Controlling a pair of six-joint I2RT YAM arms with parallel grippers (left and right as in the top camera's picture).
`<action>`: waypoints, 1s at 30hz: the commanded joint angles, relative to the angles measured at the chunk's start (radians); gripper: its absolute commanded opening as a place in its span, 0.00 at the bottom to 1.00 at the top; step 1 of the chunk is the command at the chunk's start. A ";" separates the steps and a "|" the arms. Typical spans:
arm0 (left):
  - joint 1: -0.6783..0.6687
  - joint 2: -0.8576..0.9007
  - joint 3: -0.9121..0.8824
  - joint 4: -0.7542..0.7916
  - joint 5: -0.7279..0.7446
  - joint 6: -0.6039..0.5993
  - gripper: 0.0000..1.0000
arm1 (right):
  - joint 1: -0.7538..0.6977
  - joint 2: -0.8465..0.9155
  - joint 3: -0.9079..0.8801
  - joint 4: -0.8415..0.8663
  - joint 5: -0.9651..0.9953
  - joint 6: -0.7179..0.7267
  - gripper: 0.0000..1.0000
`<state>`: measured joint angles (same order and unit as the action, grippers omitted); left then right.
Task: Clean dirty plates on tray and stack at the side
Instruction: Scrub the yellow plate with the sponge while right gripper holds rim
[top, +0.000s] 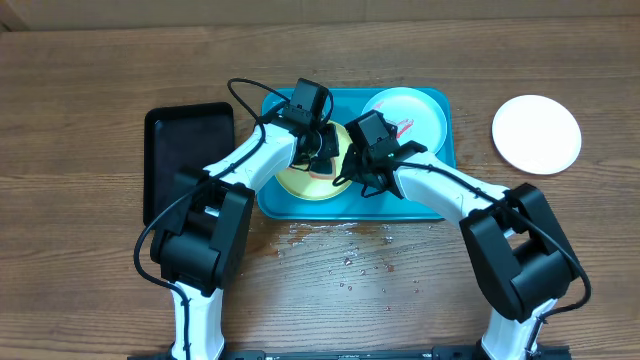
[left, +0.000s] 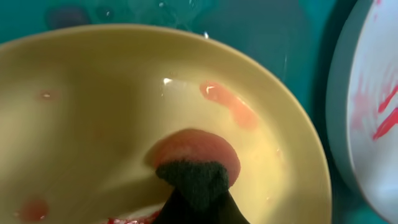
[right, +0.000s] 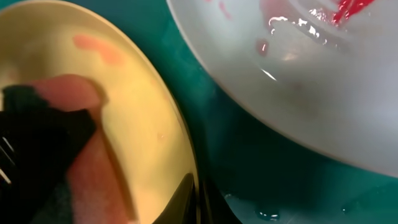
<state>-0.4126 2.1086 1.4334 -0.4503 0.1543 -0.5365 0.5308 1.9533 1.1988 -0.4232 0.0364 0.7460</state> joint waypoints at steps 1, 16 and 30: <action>-0.001 0.046 0.009 0.024 -0.013 -0.022 0.04 | 0.001 -0.013 0.018 0.003 -0.013 0.010 0.04; 0.002 0.038 0.018 -0.175 -0.365 -0.001 0.04 | 0.001 -0.013 0.018 -0.009 -0.012 0.010 0.04; -0.023 0.038 0.074 -0.301 -0.242 0.096 0.04 | 0.001 -0.013 0.018 -0.019 -0.012 0.010 0.04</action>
<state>-0.4194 2.1147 1.5017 -0.7444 -0.1761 -0.4858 0.5335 1.9537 1.1988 -0.4389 0.0071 0.7544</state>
